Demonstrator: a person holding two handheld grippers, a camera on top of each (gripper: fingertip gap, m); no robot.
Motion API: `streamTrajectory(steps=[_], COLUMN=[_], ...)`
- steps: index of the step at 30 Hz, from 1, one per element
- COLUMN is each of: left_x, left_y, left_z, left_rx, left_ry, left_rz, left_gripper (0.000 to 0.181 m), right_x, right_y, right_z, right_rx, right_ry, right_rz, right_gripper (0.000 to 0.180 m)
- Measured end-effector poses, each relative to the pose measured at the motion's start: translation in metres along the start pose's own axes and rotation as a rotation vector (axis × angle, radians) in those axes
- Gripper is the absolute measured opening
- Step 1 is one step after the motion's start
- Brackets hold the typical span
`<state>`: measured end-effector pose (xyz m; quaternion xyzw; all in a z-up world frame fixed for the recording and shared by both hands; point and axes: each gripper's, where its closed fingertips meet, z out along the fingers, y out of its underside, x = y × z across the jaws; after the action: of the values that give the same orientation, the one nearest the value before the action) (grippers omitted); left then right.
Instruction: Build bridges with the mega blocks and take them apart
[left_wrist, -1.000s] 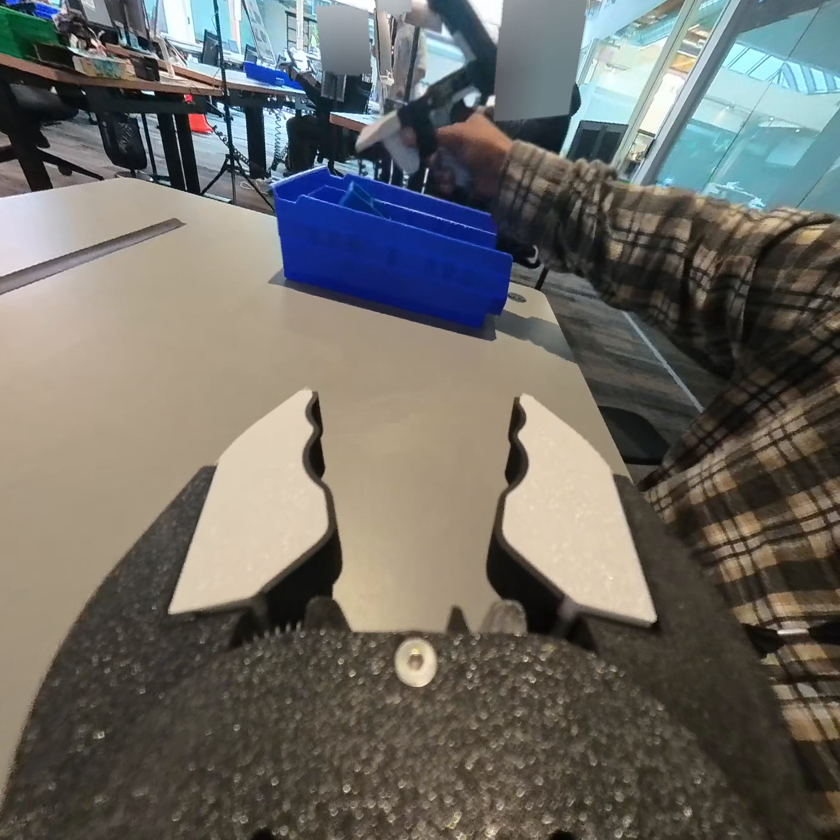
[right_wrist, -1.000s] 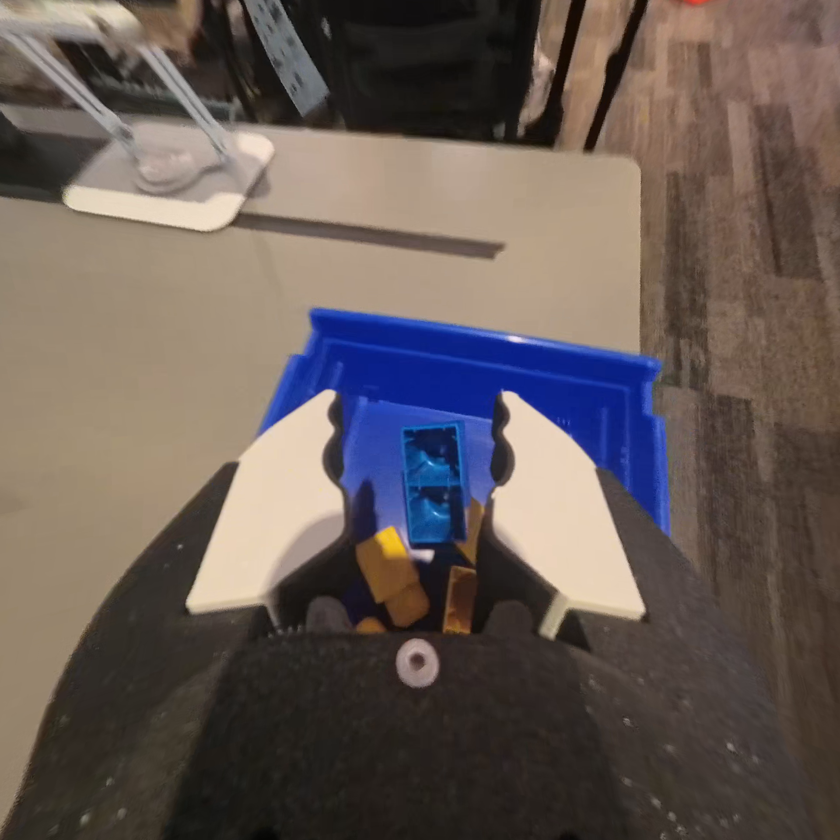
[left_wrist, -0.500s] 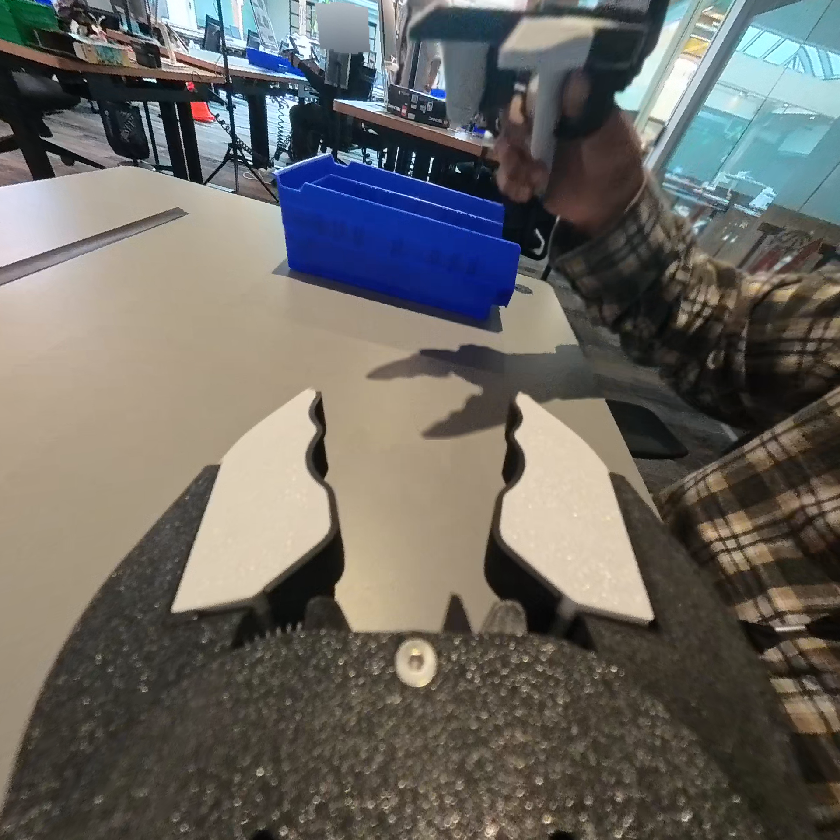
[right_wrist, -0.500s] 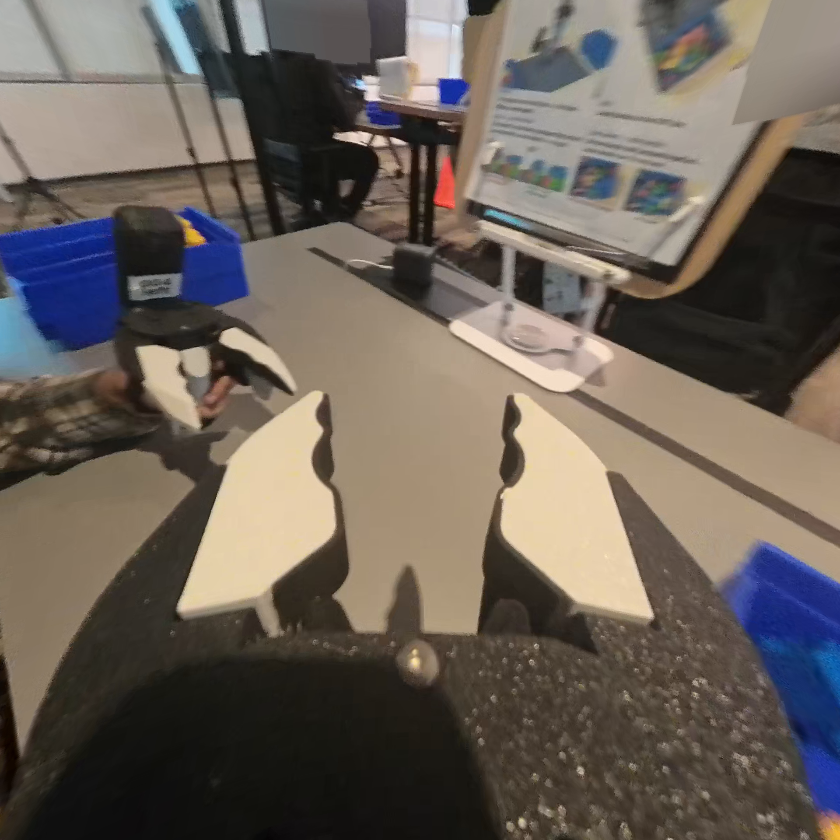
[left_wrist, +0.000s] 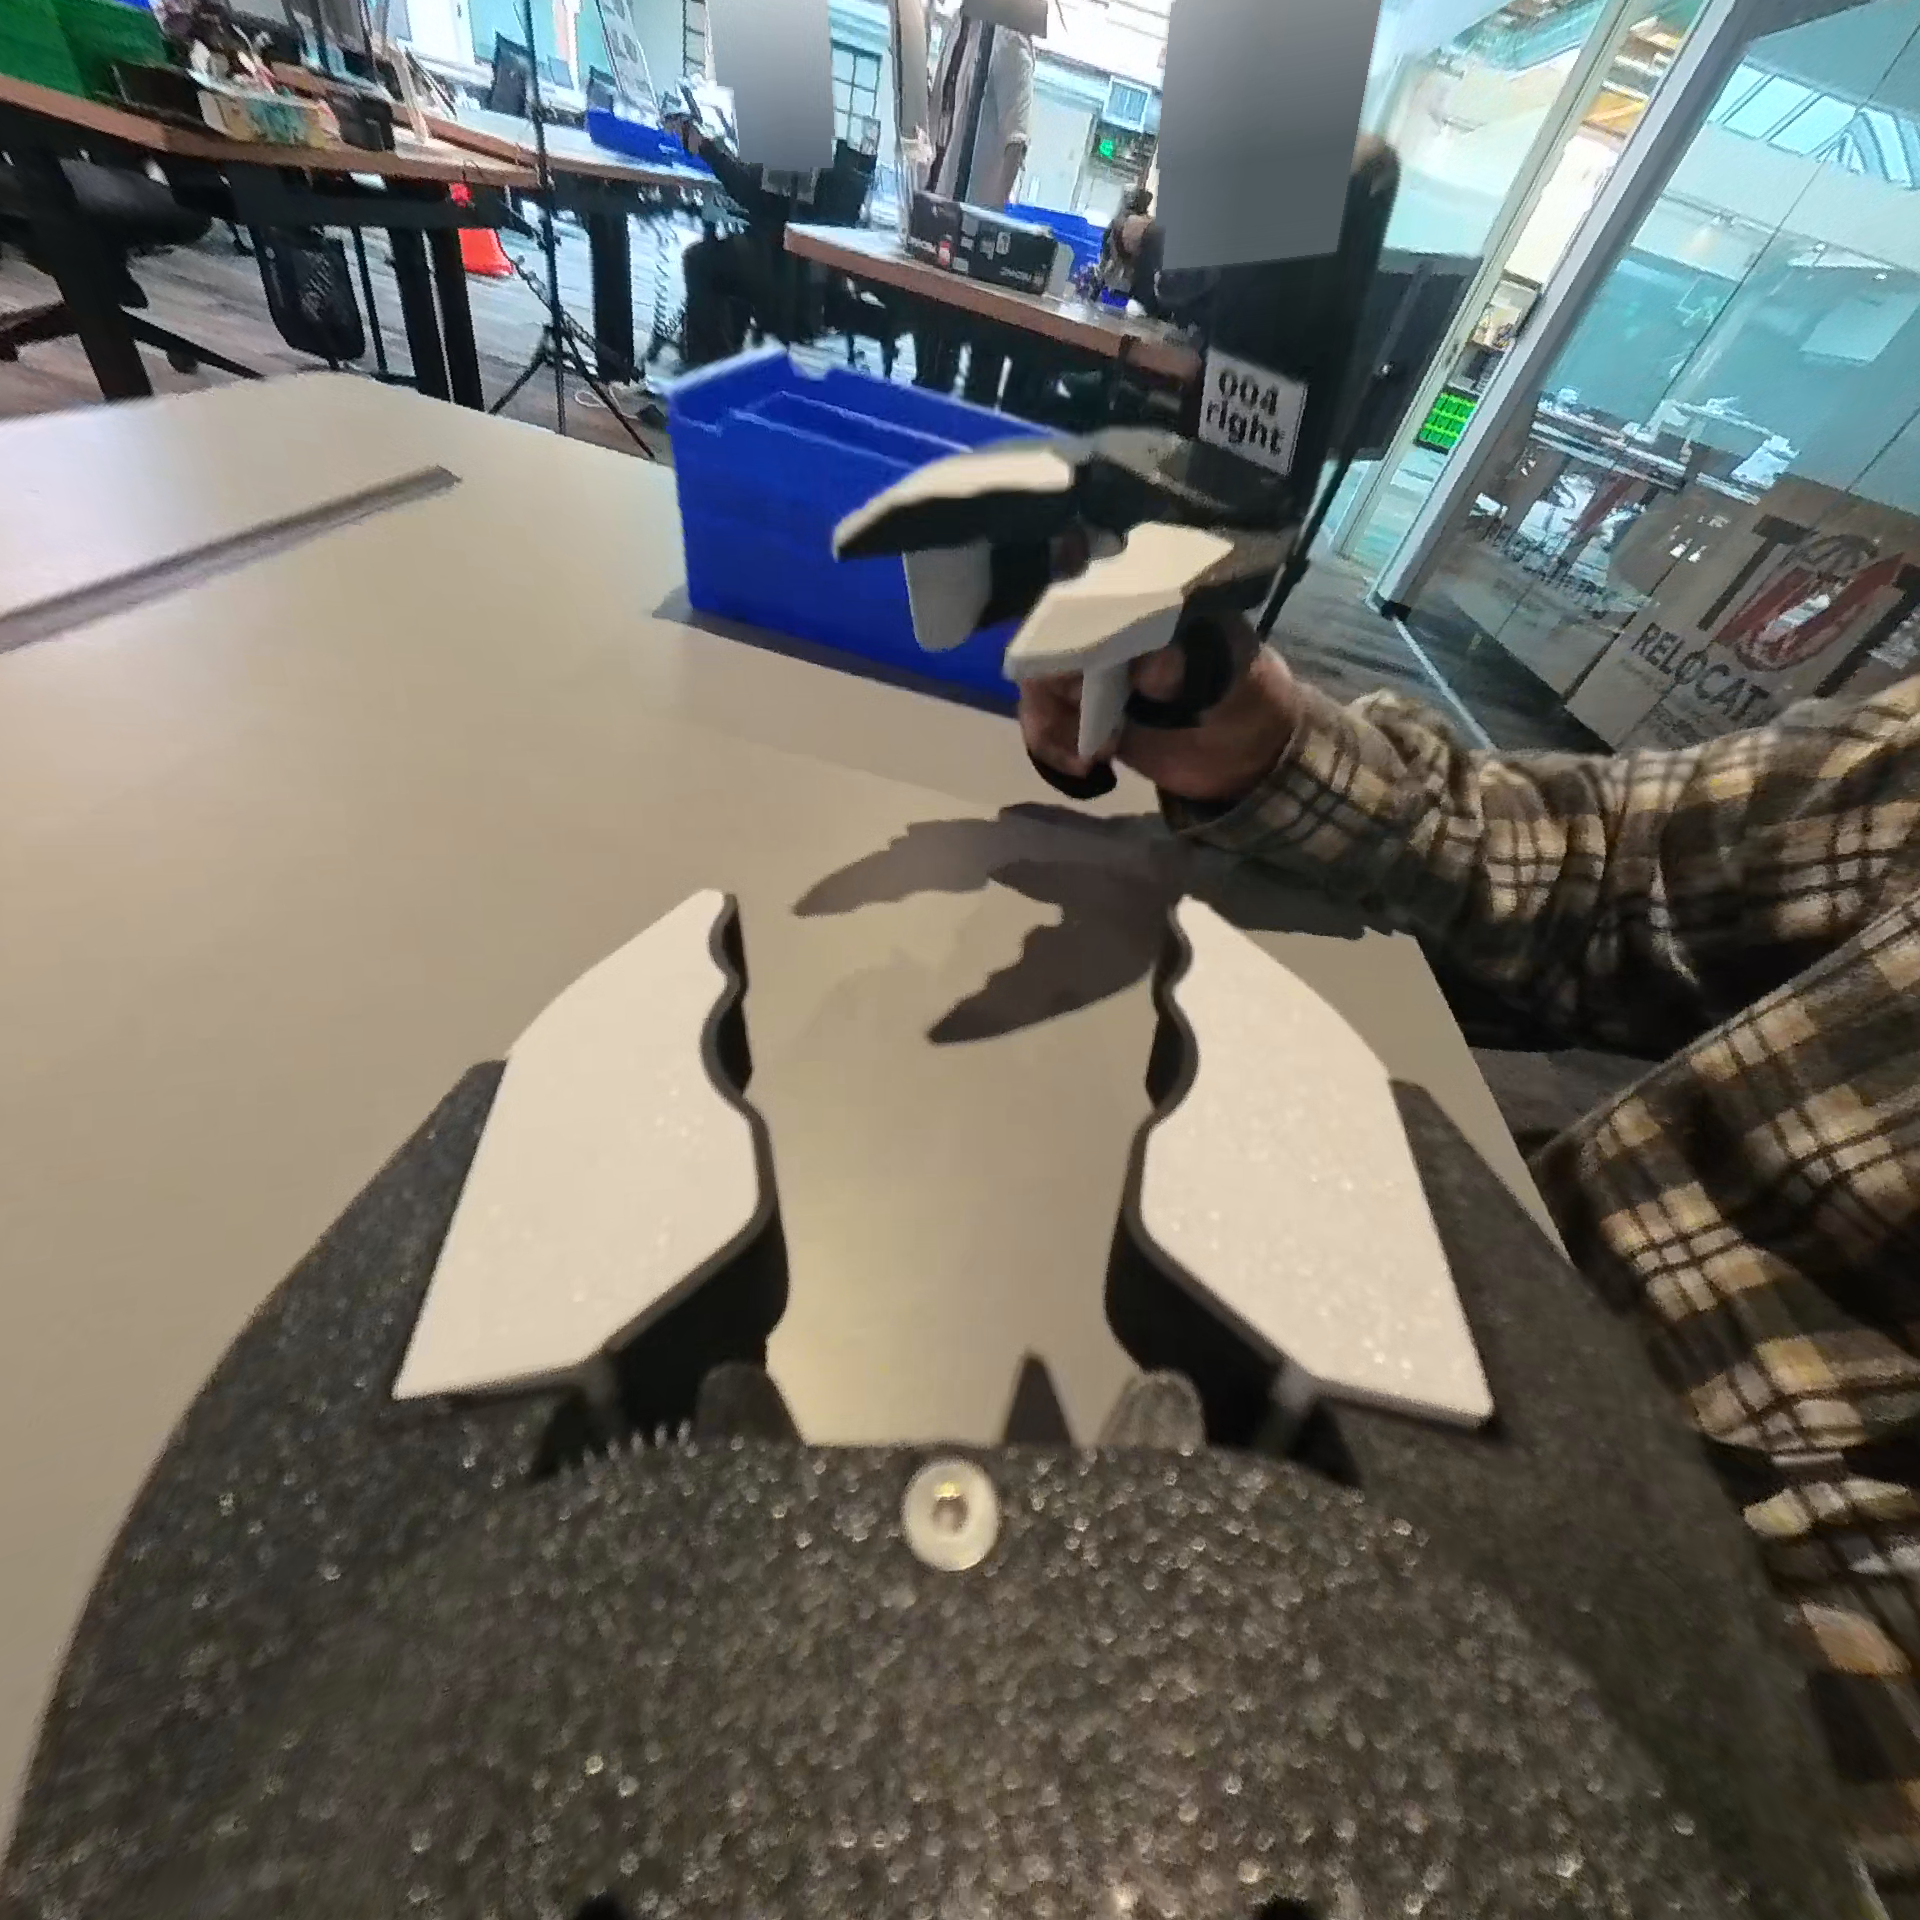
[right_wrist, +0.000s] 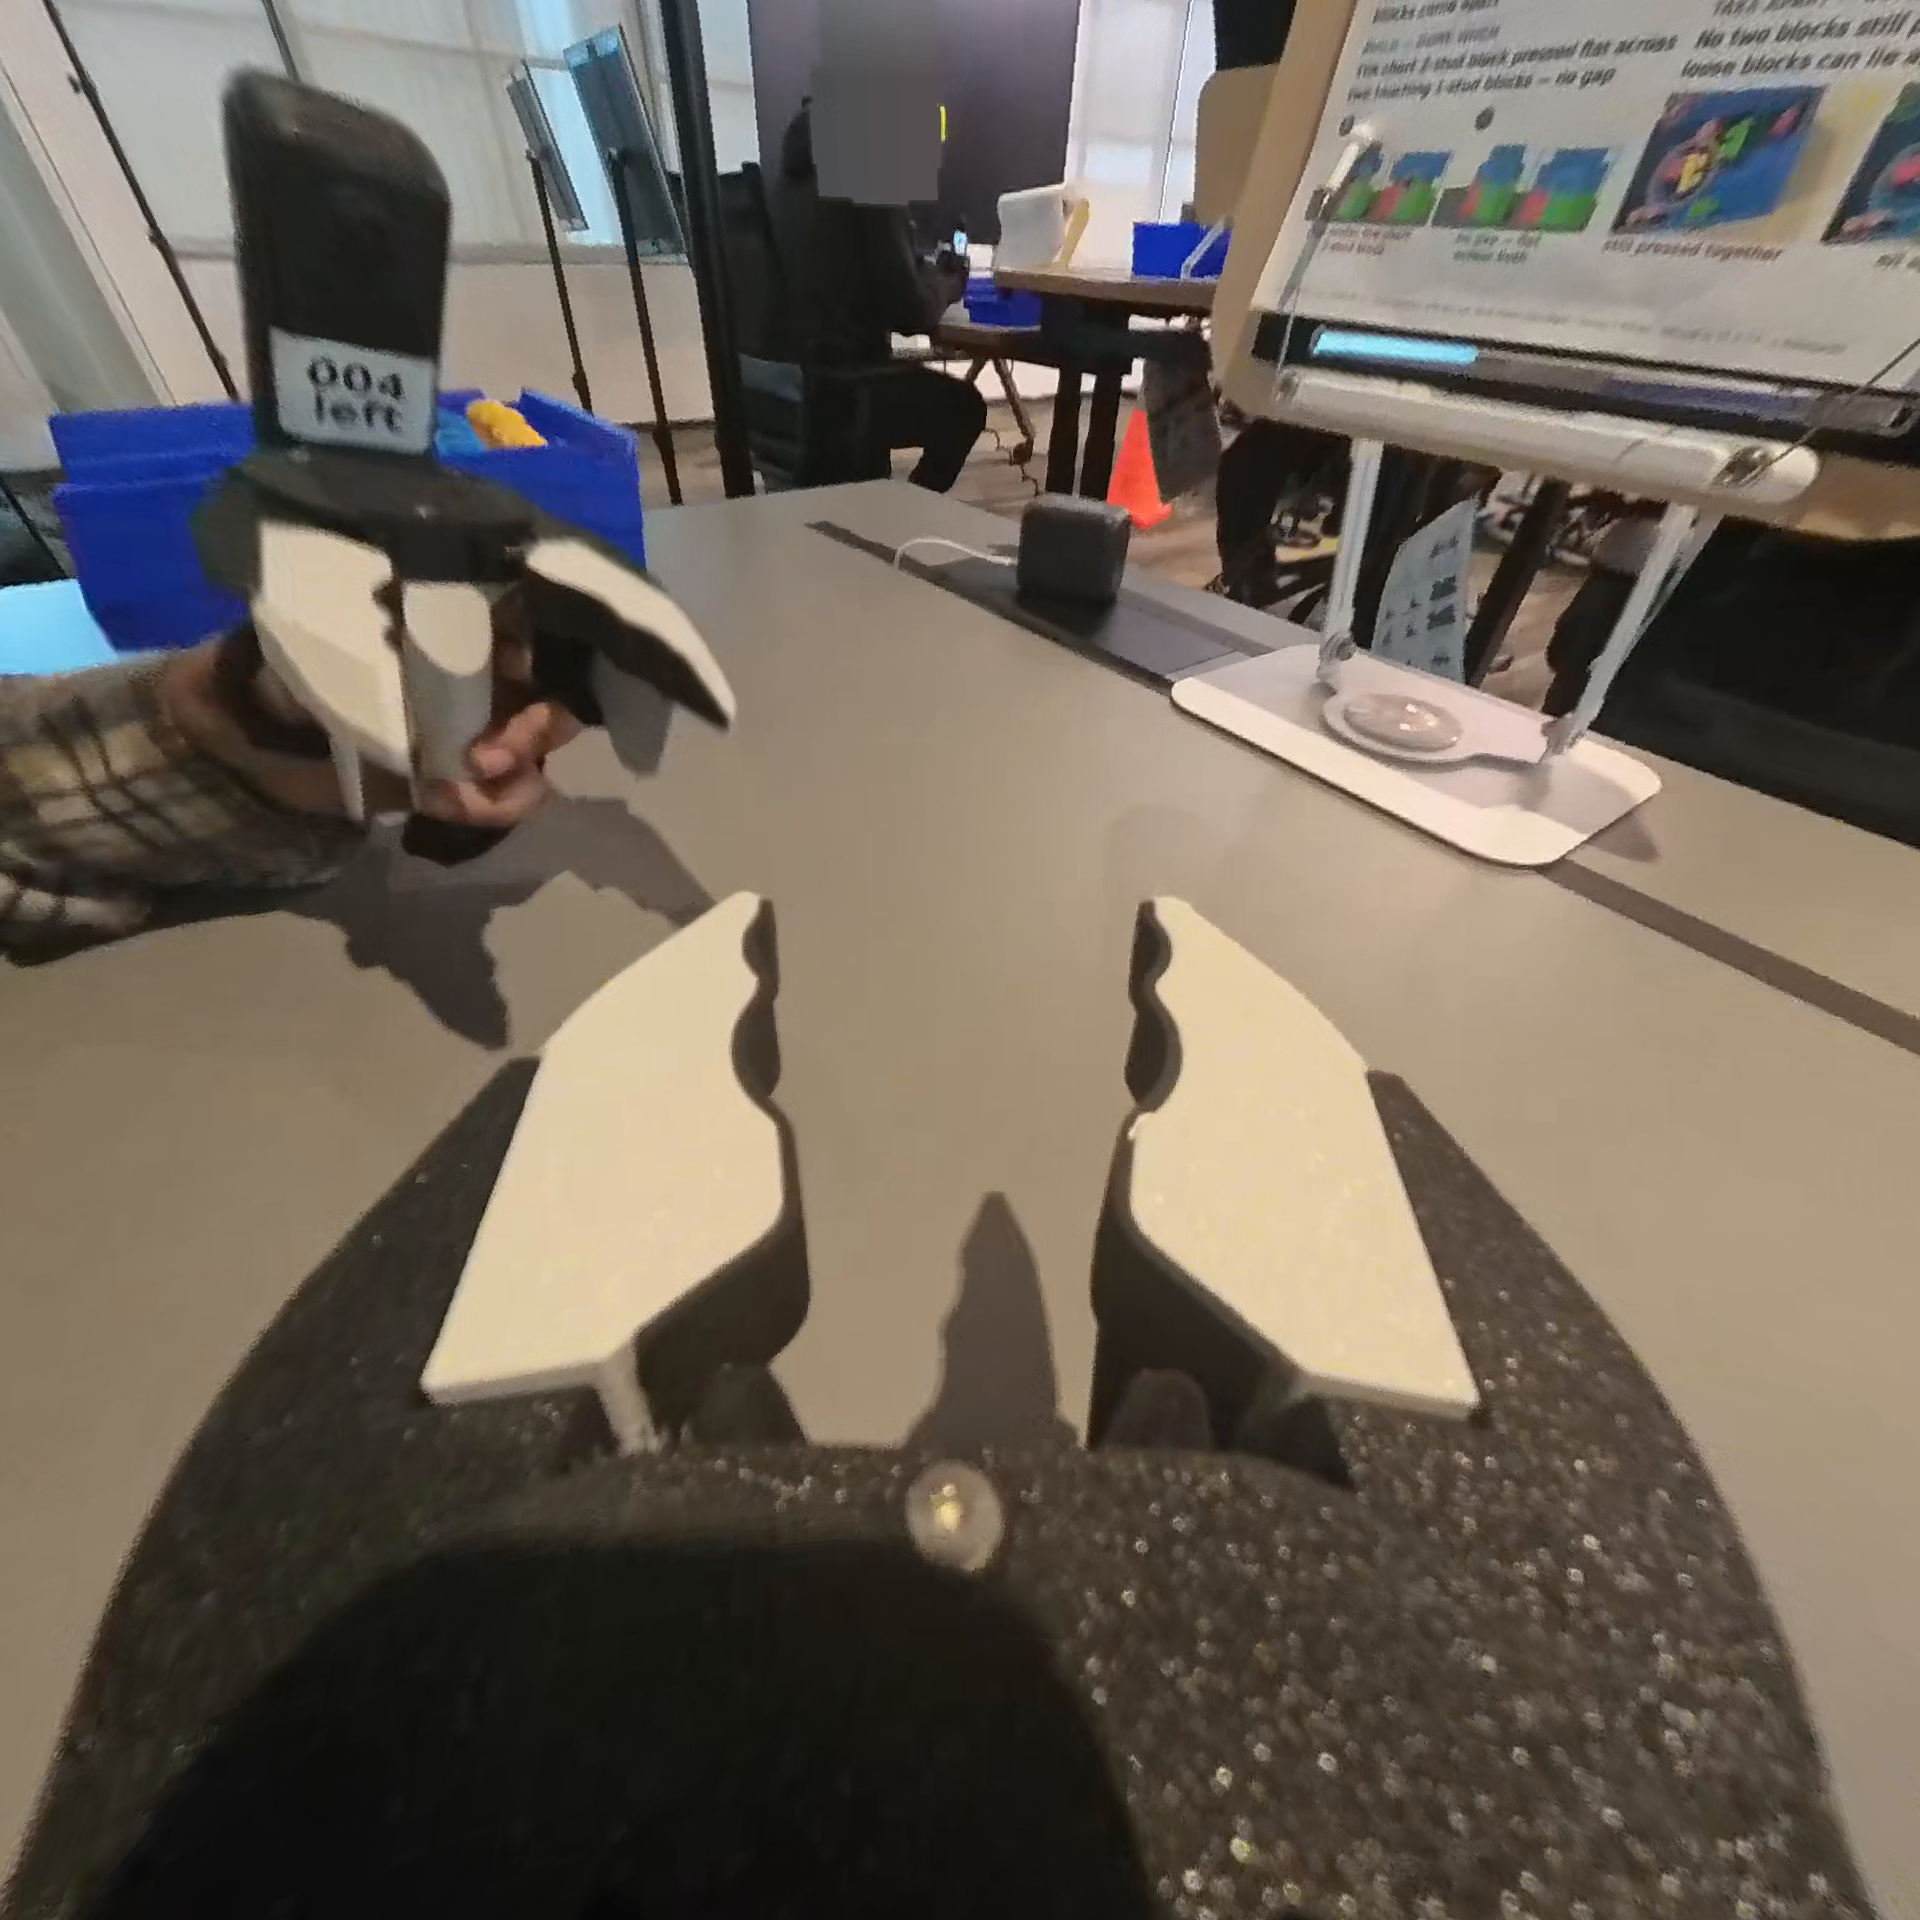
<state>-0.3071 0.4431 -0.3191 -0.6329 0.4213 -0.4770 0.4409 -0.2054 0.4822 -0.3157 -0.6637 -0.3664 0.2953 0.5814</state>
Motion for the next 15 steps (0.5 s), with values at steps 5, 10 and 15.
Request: streamTrajectory(steps=[5, 10, 15], left_x=[-0.008, -0.039, -0.068], left_y=[-0.05, -0.078, -0.049], left_z=[-0.065, -0.215, -0.401], left_rx=[0.049, -0.175, -0.485], left_ry=[-0.106, -0.502, -0.826], left_rz=[0.042, 0.172, 0.072], left_gripper=[0.075, 0.075, 0.068], right_x=[-0.01, -0.022, -0.034], right_y=[-0.001, -0.006, -0.006], right_z=[0.001, 0.001, 0.004], right_rx=[0.015, 0.03, 0.031], right_ry=[-0.05, -0.115, -0.175], right_rz=[0.011, 0.047, 0.051], right_gripper=[0.066, 0.066, 0.066])
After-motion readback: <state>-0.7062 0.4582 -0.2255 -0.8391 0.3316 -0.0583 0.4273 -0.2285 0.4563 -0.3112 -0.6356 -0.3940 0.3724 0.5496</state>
